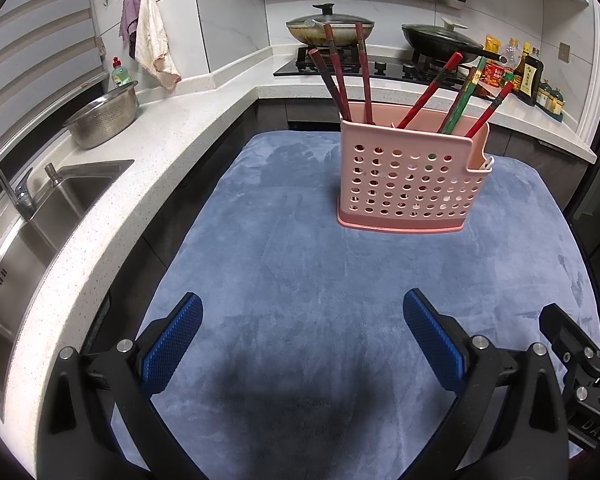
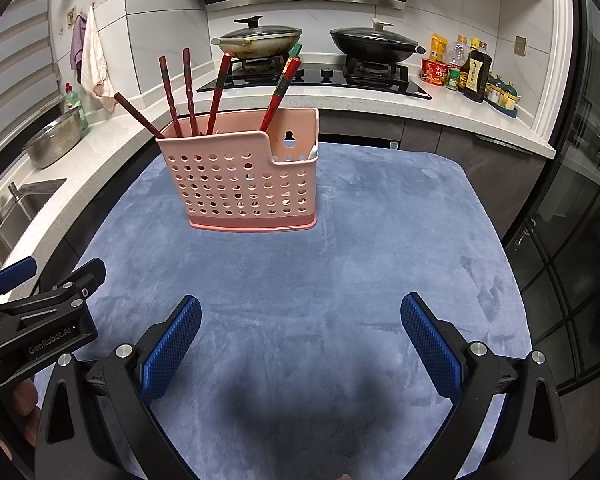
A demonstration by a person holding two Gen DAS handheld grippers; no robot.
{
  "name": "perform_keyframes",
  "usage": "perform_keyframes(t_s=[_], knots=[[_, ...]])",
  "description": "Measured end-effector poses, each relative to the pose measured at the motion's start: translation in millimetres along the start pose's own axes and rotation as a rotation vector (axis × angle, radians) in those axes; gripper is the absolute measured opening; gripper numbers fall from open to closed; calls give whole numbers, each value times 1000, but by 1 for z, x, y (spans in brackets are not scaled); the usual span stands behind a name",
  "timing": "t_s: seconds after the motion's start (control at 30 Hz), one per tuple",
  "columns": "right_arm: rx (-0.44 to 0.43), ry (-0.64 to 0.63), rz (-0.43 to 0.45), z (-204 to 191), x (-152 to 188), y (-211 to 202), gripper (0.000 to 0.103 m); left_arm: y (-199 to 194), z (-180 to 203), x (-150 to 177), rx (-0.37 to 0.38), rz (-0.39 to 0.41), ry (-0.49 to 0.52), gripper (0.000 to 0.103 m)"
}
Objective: Organize utensils
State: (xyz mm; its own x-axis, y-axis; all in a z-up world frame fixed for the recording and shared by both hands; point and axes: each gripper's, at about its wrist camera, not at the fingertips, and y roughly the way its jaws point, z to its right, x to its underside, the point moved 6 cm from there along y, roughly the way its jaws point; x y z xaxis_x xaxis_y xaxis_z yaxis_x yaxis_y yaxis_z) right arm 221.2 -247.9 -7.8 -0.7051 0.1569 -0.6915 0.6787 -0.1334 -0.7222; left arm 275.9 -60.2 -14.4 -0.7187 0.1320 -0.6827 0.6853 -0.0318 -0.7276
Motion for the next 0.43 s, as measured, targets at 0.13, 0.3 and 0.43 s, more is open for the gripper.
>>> perform_keyframes(t_s=[0.13,0.3,0.43], knots=[[0,0,0,0,0,0,96,0,0,-2,0,3,0,96],[14,4,-4,2,-2,3,96,1,0,-5,-4,9,-6,96],[18,9,0,3,-3,6,96,1,1,-7,2,23,-1,96]])
